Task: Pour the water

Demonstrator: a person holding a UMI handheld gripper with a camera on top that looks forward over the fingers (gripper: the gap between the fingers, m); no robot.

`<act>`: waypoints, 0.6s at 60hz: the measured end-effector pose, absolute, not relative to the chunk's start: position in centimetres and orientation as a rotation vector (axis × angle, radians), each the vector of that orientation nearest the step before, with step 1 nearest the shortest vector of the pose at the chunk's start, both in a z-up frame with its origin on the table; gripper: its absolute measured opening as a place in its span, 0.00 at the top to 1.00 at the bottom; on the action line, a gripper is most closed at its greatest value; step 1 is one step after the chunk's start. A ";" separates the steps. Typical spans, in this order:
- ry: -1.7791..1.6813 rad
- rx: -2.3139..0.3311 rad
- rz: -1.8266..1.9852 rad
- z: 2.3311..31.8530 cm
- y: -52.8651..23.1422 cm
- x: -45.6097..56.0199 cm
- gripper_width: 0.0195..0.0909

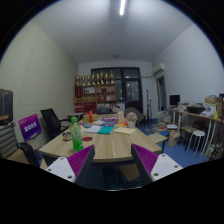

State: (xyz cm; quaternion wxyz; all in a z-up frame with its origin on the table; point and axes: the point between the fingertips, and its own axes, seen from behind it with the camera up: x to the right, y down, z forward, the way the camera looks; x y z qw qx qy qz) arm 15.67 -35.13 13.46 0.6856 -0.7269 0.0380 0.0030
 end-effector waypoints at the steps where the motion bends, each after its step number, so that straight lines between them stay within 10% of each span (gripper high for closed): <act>1: 0.086 -1.629 0.006 13.5 -35.1 15.7 0.15; 36: -0.004 -1.676 0.043 11.3 -27.0 5.9 0.15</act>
